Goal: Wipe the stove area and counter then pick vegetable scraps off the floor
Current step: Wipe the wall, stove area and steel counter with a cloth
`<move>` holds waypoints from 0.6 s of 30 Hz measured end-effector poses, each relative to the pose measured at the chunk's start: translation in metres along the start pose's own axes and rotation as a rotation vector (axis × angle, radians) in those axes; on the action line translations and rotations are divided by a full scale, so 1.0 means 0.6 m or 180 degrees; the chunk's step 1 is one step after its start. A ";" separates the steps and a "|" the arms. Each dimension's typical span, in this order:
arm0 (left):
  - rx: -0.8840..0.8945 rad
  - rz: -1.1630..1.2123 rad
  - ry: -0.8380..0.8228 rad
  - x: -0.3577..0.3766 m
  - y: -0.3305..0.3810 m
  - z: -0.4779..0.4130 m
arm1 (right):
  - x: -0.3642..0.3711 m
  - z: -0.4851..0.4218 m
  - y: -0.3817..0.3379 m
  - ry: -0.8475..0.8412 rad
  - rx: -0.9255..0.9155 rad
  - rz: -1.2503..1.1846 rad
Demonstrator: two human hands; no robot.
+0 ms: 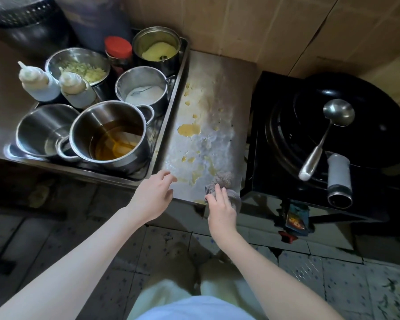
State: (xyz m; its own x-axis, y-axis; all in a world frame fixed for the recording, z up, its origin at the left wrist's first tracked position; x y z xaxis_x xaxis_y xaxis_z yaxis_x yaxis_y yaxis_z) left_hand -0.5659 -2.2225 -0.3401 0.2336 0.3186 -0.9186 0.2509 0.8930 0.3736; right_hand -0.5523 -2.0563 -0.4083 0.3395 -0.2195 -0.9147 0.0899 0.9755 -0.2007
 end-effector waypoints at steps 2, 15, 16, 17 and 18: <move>-0.0040 0.0041 0.0041 -0.002 -0.005 0.003 | 0.000 0.000 -0.009 0.0003 -0.0057 0.0032; -0.0220 0.0075 0.0202 -0.016 -0.027 0.015 | -0.027 0.005 -0.100 0.0337 -0.0649 -0.0025; -0.0237 0.0083 0.0216 -0.017 -0.029 0.016 | -0.029 0.003 -0.112 0.0381 -0.0714 -0.0006; -0.0255 0.0086 0.0222 -0.018 -0.032 0.018 | -0.023 -0.001 -0.126 0.0286 -0.0781 -0.0008; -0.0269 0.0079 0.0222 -0.018 -0.034 0.019 | -0.017 -0.005 -0.139 0.0181 -0.0856 -0.0005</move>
State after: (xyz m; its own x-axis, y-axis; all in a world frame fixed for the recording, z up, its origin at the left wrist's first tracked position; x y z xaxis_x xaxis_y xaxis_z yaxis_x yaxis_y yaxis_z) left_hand -0.5626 -2.2480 -0.3363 0.1720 0.3596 -0.9171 0.1652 0.9073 0.3867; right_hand -0.5661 -2.1357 -0.3835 0.2859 -0.2273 -0.9309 -0.1639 0.9455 -0.2812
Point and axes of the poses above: each hand's wrist, its own z-axis away from the middle knuckle, its own x-axis out of the palm, y = z × x, the point moved 10 cm from there along -z, towards the middle knuckle, and after that the axes turned 11 degrees about x, right-handed, at the moved point
